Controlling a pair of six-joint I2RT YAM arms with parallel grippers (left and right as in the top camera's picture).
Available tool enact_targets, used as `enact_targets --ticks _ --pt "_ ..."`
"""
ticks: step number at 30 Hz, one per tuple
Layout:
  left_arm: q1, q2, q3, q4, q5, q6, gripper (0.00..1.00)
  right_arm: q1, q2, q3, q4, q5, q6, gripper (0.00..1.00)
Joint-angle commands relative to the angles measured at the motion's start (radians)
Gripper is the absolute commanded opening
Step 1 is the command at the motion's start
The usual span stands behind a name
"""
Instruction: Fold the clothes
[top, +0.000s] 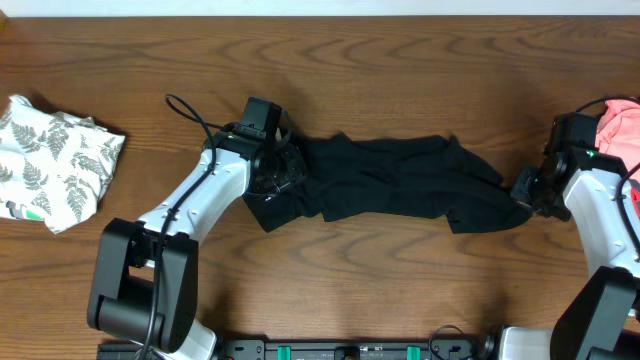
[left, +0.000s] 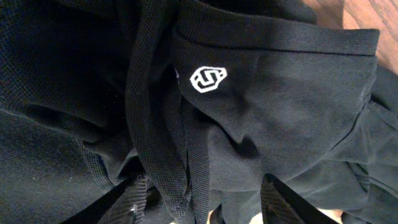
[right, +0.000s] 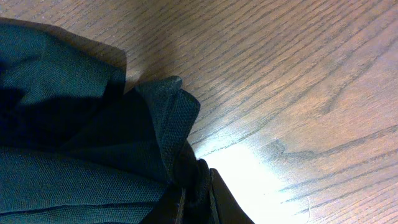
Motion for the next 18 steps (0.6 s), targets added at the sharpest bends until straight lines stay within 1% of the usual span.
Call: enact_targets --ticks 1,10,12,13,14,15,16,17,18 --pt "-0.002 -0.009 0.001 0.005 -0.013 0.009 0.60 -0.001 0.002 -0.003 -0.001 -0.004 0.012 0.09" --pt "-0.002 0.018 0.001 0.012 -0.013 0.009 0.59 -0.001 0.002 -0.003 -0.002 -0.003 0.012 0.09" --pt "-0.002 0.027 0.001 0.016 -0.013 0.009 0.57 -0.001 0.002 -0.003 -0.002 -0.003 0.012 0.09" --pt "-0.002 0.032 0.001 0.021 -0.013 0.009 0.52 -0.001 0.002 -0.003 -0.002 -0.003 0.012 0.09" --pt "-0.002 0.035 0.001 0.029 -0.013 0.009 0.42 -0.001 0.002 -0.003 -0.002 -0.003 0.012 0.09" --pt "-0.002 0.036 0.001 0.036 -0.013 0.009 0.30 -0.001 0.002 -0.003 -0.002 -0.003 0.012 0.09" --pt "-0.002 0.036 0.001 0.048 -0.013 0.009 0.13 -0.001 0.002 -0.003 -0.002 -0.003 0.012 0.09" --pt "-0.002 0.036 0.001 0.065 -0.013 0.009 0.06 -0.001 0.002 -0.003 -0.002 -0.003 0.012 0.09" --pt "-0.002 0.036 0.001 0.089 -0.013 0.009 0.06 -0.001 0.002 -0.003 -0.002 -0.003 0.012 0.09"
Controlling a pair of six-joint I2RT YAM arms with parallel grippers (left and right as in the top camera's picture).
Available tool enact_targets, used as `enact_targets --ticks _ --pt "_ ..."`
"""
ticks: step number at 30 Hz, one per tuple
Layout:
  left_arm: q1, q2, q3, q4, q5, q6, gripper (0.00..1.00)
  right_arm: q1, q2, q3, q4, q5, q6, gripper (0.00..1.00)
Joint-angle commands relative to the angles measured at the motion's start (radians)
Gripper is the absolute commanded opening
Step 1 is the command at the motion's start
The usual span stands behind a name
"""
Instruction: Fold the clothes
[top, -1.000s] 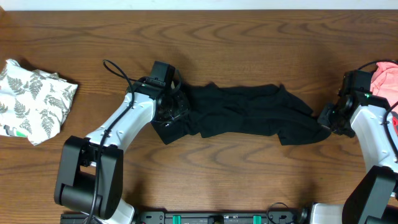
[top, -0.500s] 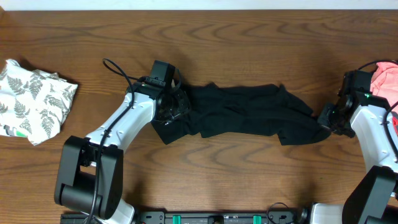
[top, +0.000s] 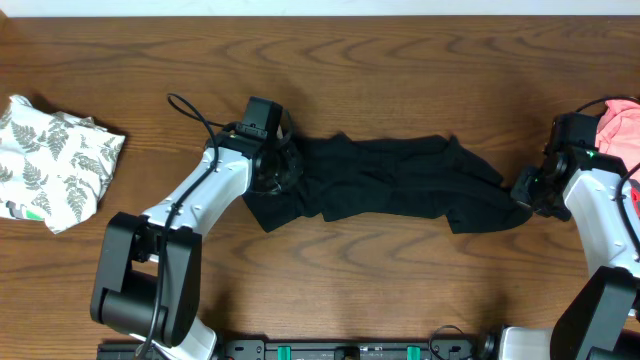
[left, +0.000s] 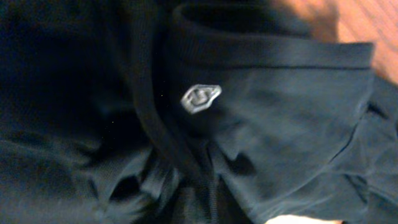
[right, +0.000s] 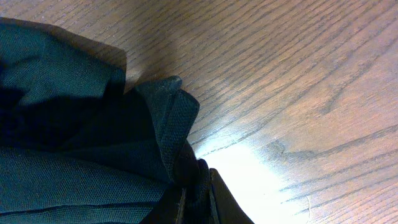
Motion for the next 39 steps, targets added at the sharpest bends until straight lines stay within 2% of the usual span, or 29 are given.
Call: enact_targets --ticks 1,10,14,17,21,22,23,25,28,31,34,39 --pt "-0.002 0.011 0.001 0.048 -0.013 0.005 0.06 -0.001 0.002 -0.003 -0.001 -0.003 0.012 0.09" --pt "0.061 0.006 0.013 0.189 -0.013 0.005 0.06 -0.001 0.002 -0.003 -0.005 -0.003 0.012 0.12" --pt "0.138 -0.009 0.016 0.415 -0.016 -0.014 0.06 -0.001 0.002 -0.003 -0.005 -0.003 0.012 0.13" --pt "0.200 -0.009 0.016 0.596 -0.094 -0.114 0.06 -0.001 0.002 -0.003 -0.005 -0.004 0.012 0.13" --pt "0.247 -0.008 0.016 0.686 -0.170 -0.164 0.08 -0.001 0.002 -0.003 -0.006 -0.004 0.012 0.13" --pt "0.249 -0.008 0.016 0.677 -0.165 -0.163 0.17 -0.001 0.002 -0.003 -0.006 -0.004 0.012 0.13" --pt "0.249 -0.008 0.016 0.651 -0.147 -0.145 0.34 -0.001 0.002 -0.003 -0.005 -0.006 0.012 0.13" --pt "0.248 -0.008 0.016 0.575 -0.082 -0.077 0.59 -0.001 0.002 -0.003 -0.004 -0.009 0.012 0.13" --pt "0.235 -0.008 0.016 0.389 0.043 0.016 0.59 -0.001 0.002 -0.003 -0.005 -0.009 0.012 0.13" --pt "0.208 -0.008 0.016 0.163 0.121 0.051 0.60 -0.001 0.002 -0.003 -0.005 -0.011 0.012 0.12" --pt "0.160 -0.008 0.016 -0.052 0.128 0.091 0.60 -0.001 0.002 -0.003 -0.005 -0.011 0.012 0.13" --pt "0.074 -0.008 0.016 -0.216 0.127 0.127 0.60 -0.001 0.002 -0.003 -0.005 -0.019 0.012 0.13"
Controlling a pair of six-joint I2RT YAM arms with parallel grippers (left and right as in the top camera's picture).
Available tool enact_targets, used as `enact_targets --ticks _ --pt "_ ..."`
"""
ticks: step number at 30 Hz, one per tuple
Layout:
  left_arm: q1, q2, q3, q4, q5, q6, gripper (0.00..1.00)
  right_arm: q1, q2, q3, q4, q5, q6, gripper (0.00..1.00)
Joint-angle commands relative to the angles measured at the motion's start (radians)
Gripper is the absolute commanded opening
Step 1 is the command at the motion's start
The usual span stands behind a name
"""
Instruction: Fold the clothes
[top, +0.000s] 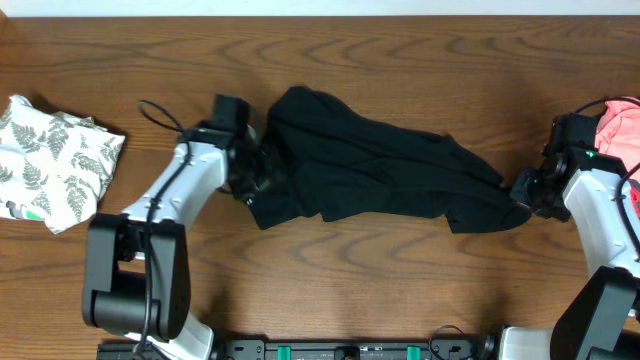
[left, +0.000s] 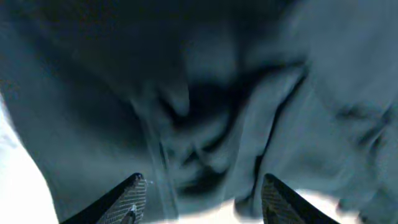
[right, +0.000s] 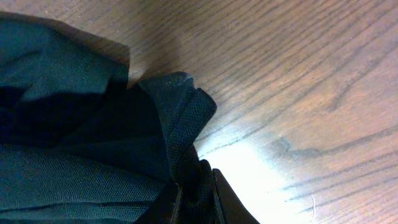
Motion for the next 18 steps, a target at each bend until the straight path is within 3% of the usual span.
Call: enact_targets --ticks 1,6,12,18 --pt "-0.048 -0.009 0.010 -0.043 0.027 0.051 0.61 -0.001 0.002 0.000 -0.002 -0.004 0.012 0.12" --pt "-0.129 -0.009 0.010 -0.085 0.015 0.050 0.60 -0.001 0.002 0.000 -0.005 -0.003 0.012 0.12" --pt "-0.218 -0.009 0.005 -0.103 -0.134 -0.039 0.60 -0.002 0.002 0.000 -0.003 -0.003 0.008 0.13" --pt "-0.285 -0.009 -0.005 0.031 -0.142 -0.048 0.61 -0.001 0.002 0.000 -0.008 -0.004 0.008 0.13"
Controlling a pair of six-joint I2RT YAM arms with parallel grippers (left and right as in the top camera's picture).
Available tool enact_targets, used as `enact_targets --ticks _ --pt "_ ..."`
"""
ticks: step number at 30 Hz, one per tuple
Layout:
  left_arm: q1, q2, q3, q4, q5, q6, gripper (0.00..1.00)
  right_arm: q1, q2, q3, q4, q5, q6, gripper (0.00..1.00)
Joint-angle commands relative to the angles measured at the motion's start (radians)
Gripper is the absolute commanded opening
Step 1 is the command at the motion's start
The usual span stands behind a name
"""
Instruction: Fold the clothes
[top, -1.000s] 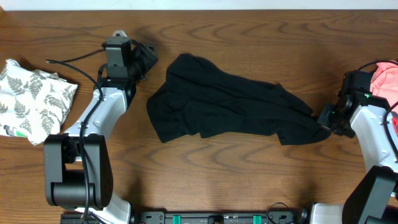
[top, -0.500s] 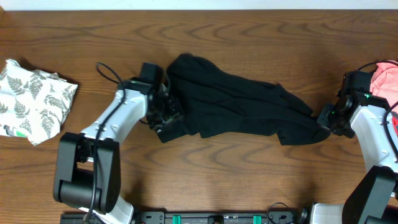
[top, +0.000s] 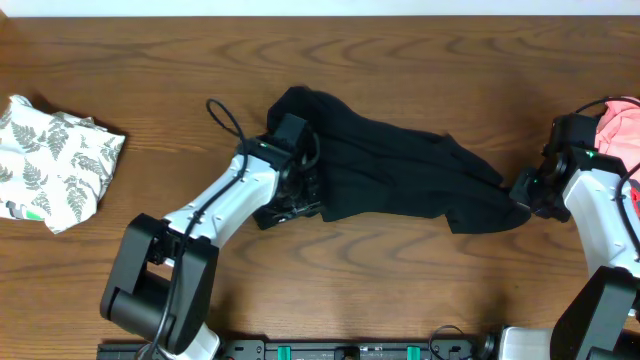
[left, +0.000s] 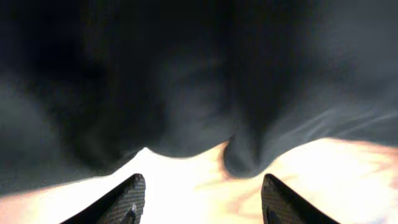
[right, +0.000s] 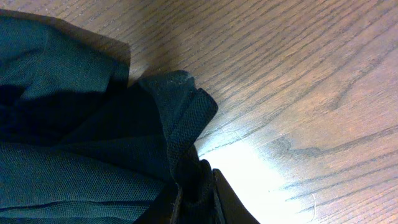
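Observation:
A black garment (top: 400, 180) lies stretched across the middle of the table, its left part thrown up toward the far side. My left gripper (top: 295, 203) hovers at the garment's lower left edge. In the left wrist view my left gripper (left: 202, 200) is open, with bright table between the fingers (left: 132, 198) and black cloth (left: 186, 74) just ahead. My right gripper (top: 522, 190) is at the garment's right end; in the right wrist view my right gripper (right: 196, 190) is shut on a bunched fold of that black fabric (right: 93, 149).
A crumpled white cloth with a fern print (top: 55, 160) lies at the left edge of the table (top: 330, 290). A pink-red cloth (top: 622, 125) sits at the far right behind the right arm. The left arm's cable (top: 225, 115) loops over the wood.
My left gripper, still open, has moved from the garment's far left edge rightward to its lower left edge. The garment and the right gripper have hardly changed.
First my left gripper was open over the bunched left end with the white logo, then shut on that cloth. Later the left part lay thrown up toward the far side and the gripper was open. The right gripper held the right end throughout.

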Motion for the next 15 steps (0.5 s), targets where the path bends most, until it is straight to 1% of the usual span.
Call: enact_targets --ticks 1,6,15 --pt "-0.031 -0.009 -0.004 0.059 -0.038 -0.018 0.61 -0.001 0.002 0.000 -0.005 -0.001 0.008 0.13" --pt "-0.045 -0.009 -0.004 0.168 -0.069 -0.016 0.61 -0.001 0.002 0.000 -0.019 -0.001 0.008 0.13" --pt "-0.045 -0.006 -0.010 0.179 -0.188 -0.015 0.61 -0.001 0.002 0.000 -0.024 -0.001 0.008 0.13"
